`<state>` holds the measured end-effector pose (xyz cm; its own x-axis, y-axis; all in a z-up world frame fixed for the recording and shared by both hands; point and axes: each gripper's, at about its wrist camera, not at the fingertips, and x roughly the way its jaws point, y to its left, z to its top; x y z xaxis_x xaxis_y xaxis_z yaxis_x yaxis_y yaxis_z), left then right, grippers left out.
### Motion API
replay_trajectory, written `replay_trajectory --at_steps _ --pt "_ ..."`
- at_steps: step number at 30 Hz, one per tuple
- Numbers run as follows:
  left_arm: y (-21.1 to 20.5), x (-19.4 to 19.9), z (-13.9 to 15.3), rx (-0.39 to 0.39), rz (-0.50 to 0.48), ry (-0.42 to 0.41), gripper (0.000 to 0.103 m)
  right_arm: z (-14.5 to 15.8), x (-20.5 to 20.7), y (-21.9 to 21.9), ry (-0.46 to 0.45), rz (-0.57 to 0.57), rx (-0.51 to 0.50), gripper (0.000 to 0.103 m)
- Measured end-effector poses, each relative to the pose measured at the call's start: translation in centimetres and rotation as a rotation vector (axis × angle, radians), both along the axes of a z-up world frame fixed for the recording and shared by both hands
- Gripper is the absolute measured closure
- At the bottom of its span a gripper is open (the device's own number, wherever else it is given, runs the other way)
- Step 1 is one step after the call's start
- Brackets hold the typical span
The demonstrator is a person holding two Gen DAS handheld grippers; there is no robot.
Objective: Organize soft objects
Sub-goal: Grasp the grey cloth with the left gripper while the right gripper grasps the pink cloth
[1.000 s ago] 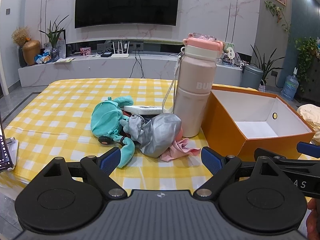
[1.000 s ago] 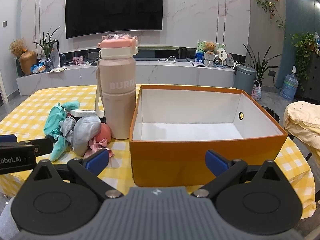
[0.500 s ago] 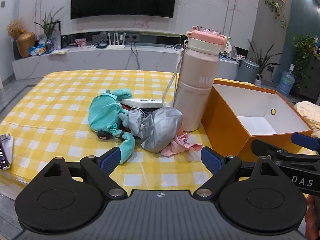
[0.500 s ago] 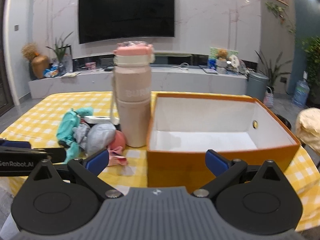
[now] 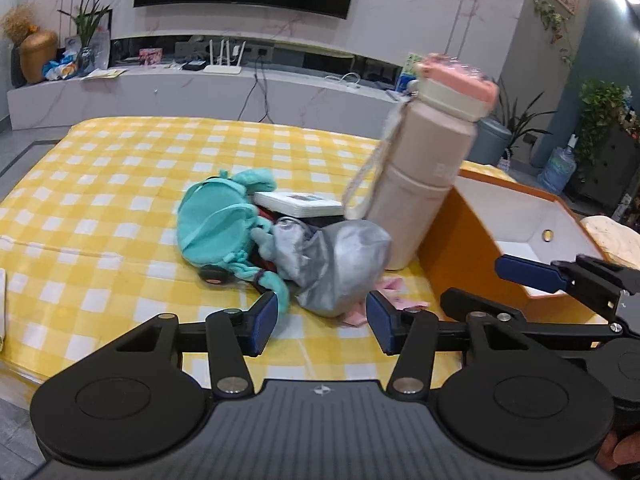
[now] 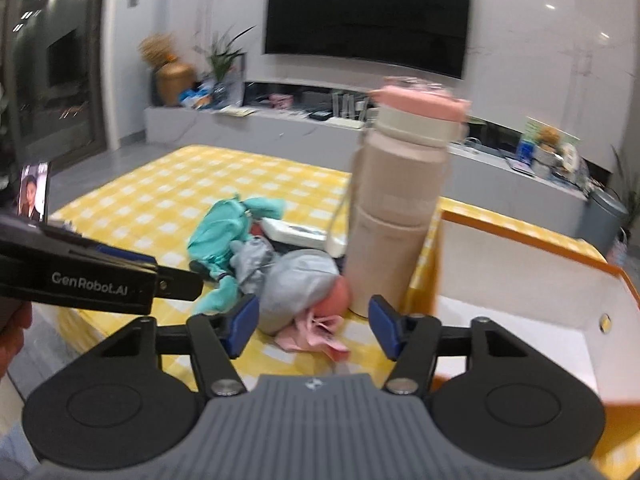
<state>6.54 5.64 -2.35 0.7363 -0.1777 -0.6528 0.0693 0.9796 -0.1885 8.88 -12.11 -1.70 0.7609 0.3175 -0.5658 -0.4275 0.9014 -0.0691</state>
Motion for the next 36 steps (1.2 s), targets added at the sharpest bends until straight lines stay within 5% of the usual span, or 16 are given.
replay_trajectory --at_steps 12,23,27,36 --pt "2.4 3.3 -2.6 -0.024 0.033 0.125 0.044 -3.6 7.1 4.5 0.061 0.079 -0.100 0.046" --pt "2.6 4.4 -3.2 -0.038 0.059 0.166 0.044 -5.0 8.5 5.1 0.183 0.146 -0.018 0.103" --pt "2.8 4.4 -3.2 -0.045 0.060 0.165 0.045 -5.8 7.2 4.6 0.259 0.159 0.029 0.103" --pt "1.3 5.4 -2.7 -0.118 -0.009 0.120 0.040 -4.0 6.8 2.9 0.117 0.050 -0.066 0.098"
